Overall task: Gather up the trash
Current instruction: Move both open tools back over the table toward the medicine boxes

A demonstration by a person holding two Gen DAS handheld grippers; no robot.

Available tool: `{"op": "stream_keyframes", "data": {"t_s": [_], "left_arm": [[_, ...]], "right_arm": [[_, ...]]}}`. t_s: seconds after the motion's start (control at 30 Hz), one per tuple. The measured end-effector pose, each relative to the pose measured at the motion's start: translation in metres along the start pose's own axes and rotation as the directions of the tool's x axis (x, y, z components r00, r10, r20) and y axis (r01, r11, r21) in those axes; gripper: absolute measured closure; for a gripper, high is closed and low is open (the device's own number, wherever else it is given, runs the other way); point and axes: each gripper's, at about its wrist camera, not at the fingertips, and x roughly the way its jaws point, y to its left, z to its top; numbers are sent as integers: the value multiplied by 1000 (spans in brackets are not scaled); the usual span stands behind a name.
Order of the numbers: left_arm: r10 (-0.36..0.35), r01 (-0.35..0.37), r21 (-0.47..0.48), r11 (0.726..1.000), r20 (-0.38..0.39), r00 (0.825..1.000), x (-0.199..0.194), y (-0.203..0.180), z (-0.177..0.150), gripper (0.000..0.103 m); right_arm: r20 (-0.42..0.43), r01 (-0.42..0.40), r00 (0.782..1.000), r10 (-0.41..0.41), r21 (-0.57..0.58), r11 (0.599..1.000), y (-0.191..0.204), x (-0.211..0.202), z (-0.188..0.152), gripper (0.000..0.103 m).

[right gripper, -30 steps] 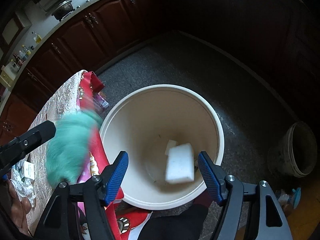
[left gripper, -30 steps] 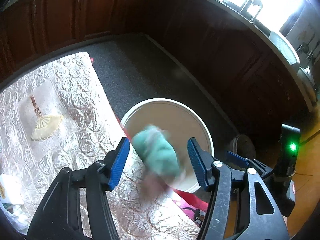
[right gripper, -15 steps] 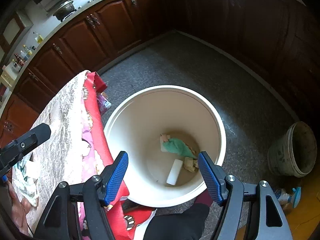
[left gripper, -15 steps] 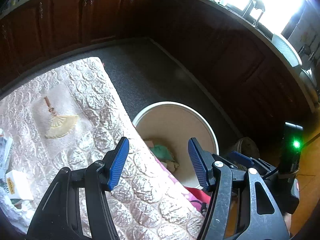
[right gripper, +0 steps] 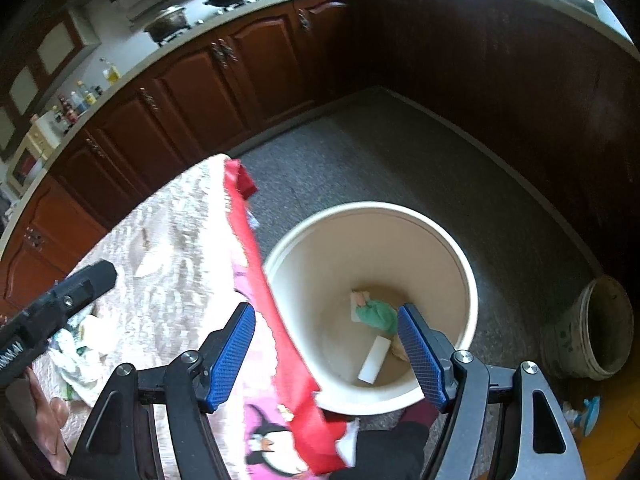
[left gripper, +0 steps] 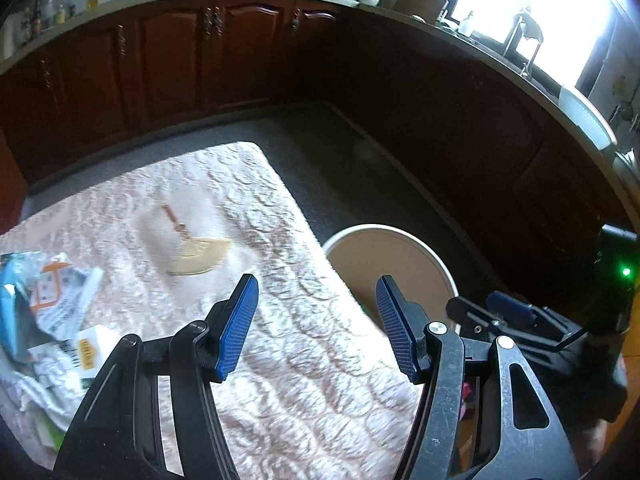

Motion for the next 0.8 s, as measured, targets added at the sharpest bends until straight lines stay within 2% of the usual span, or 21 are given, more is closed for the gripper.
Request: {"op": "stream_keyframes", "data": {"t_s": [0.33,0.8], "left_arm": [[92,-88,-58,994,66,994,-47,46,-8,43],[238,-217,-171,961,117,964,-113,125,-38,43]], "right_arm": [[36,-71,996,76,-110,991,61,-19,0,29],[16,-181,981,193,-284,942,164,-20,-14,28]]}}
